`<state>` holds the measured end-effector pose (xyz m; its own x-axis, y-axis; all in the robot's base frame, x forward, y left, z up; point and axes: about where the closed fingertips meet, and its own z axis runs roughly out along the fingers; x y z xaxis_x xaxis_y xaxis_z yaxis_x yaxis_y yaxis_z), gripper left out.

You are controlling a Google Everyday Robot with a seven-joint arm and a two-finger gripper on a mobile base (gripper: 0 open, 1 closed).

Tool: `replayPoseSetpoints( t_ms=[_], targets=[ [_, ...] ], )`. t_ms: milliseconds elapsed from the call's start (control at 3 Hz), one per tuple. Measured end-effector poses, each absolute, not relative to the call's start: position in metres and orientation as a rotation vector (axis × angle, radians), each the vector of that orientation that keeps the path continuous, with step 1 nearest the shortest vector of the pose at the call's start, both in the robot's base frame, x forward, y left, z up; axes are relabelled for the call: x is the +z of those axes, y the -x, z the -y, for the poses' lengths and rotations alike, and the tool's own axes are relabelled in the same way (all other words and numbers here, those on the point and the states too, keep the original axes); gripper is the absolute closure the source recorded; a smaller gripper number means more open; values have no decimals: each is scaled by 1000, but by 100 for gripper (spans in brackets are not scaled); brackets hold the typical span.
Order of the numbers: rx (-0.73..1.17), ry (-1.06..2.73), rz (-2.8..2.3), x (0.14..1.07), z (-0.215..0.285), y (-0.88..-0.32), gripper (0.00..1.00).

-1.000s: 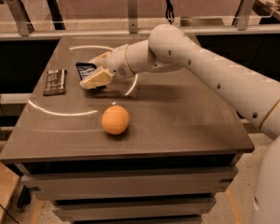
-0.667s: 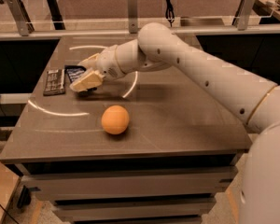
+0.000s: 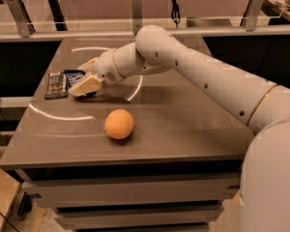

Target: Move rxbar blueberry near rxbar chocolate

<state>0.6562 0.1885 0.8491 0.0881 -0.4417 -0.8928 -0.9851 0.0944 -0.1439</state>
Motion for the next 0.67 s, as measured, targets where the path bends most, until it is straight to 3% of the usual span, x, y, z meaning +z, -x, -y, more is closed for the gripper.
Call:
replayPoseSetpoints(
  t_ms=[333,667],
  targets=[
    [760,1452,-1496,853,-184,-661,12],
    [764,1457,-1494,852,-187,-660,0]
  ],
)
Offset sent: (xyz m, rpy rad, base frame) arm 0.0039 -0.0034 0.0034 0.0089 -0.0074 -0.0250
